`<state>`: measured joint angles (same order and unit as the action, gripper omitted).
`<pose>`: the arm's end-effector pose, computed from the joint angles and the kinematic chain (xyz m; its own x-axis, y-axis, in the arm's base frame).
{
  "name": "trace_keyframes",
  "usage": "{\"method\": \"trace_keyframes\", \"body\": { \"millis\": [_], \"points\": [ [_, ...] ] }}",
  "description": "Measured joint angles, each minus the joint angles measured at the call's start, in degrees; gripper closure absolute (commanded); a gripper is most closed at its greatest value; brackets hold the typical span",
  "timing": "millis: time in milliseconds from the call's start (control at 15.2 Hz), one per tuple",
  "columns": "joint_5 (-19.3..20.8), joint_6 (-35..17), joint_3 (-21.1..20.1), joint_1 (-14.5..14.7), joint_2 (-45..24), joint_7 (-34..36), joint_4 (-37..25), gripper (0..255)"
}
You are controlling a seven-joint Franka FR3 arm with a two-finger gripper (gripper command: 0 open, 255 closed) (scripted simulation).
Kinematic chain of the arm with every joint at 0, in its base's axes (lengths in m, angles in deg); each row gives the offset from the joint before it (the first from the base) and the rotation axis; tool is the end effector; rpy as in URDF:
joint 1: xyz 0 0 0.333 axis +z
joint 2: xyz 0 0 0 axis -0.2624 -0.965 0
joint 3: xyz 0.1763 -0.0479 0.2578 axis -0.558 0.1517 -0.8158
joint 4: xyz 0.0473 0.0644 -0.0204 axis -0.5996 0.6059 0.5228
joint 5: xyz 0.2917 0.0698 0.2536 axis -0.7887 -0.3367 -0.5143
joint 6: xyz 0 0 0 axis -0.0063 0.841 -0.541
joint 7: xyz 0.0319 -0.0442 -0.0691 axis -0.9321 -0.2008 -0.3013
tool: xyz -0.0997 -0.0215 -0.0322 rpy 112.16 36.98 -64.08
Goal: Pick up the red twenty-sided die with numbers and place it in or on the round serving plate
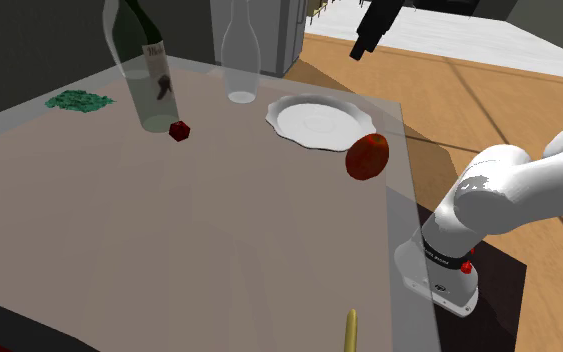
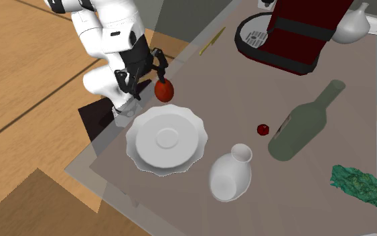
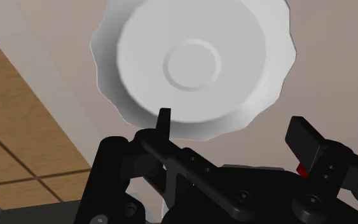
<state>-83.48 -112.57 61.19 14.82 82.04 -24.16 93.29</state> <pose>0.3060 0.0368 0.6565 0.9572 0.1679 0.2357 0.1825 -0.9823 -0.0414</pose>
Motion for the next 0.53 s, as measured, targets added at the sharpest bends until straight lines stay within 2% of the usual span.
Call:
{"method": "trace_keyframes", "body": {
  "millis": [132, 528],
  "points": [
    [-0.12, -0.31, -0.43, 0.08, -0.73, 0.32, -0.31, 0],
    [-1.09, -4.80, -6.22, 0.94, -10.28, 4.69, -3.98, 0]
  ]
}}
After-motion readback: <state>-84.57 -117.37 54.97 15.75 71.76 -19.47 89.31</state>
